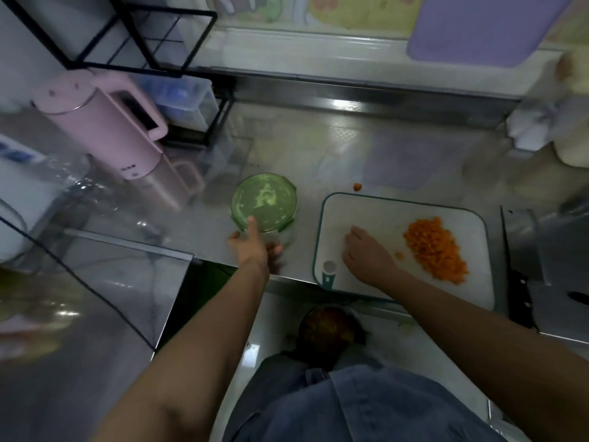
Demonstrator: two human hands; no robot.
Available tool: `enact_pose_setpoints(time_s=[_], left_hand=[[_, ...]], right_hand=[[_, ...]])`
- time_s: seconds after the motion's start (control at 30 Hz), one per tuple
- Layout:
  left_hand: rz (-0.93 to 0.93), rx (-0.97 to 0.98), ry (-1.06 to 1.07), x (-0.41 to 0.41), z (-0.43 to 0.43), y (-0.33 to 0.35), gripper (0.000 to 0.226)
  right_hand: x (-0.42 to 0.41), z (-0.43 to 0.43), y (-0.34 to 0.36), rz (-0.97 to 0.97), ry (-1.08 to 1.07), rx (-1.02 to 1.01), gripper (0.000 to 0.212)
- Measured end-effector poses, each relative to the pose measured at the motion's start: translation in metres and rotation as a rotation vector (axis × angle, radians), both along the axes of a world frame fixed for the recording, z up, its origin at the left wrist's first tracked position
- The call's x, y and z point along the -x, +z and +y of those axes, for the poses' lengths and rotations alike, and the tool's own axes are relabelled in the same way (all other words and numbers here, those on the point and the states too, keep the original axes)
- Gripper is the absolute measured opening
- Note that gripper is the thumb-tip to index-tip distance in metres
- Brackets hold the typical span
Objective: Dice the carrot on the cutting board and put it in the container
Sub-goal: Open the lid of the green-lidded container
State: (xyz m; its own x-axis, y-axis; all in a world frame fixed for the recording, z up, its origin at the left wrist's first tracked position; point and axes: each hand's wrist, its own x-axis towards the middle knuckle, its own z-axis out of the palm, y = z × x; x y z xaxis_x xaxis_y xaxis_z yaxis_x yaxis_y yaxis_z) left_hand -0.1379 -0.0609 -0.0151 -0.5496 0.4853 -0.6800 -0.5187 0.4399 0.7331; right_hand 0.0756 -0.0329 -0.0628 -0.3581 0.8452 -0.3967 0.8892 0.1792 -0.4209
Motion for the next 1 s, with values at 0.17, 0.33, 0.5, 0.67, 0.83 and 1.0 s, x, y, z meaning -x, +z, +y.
enact_pose_setpoints(time_s=[0.17, 0.33, 0.5, 0.67, 0.83, 1.0], left_hand=[[0.080, 0.026, -0.069, 0.029, 0.010, -0.030, 0.029], [0.091, 0.067, -0.239, 0.040, 0.011, -0.028, 0.031], [0.126, -0.018, -0.391, 0.027, -0.002, -0.004, 0.020], [0.051, -0.116, -0.507, 0.009, 0.000, 0.004, 0.023], [-0.151, -0.202, -0.425, -0.023, 0.006, 0.013, 0.051], [-0.134, -0.237, -0.436, -0.048, 0.005, 0.008, 0.049]], right_hand=[[0.019, -0.006, 0.007, 0.081, -0.171, 0.066, 0.037], [0.064, -0.006, 0.029, 0.467, -0.461, 0.248, 0.045], [0.087, 0.004, 0.036, 0.827, -0.844, 0.351, 0.046], [0.065, 0.004, 0.036, 1.035, -0.992, 0.342, 0.053], [0.044, -0.005, 0.036, 1.112, -1.039, 0.295, 0.053], [0.028, -0.016, 0.042, 1.104, -1.084, 0.193, 0.049]])
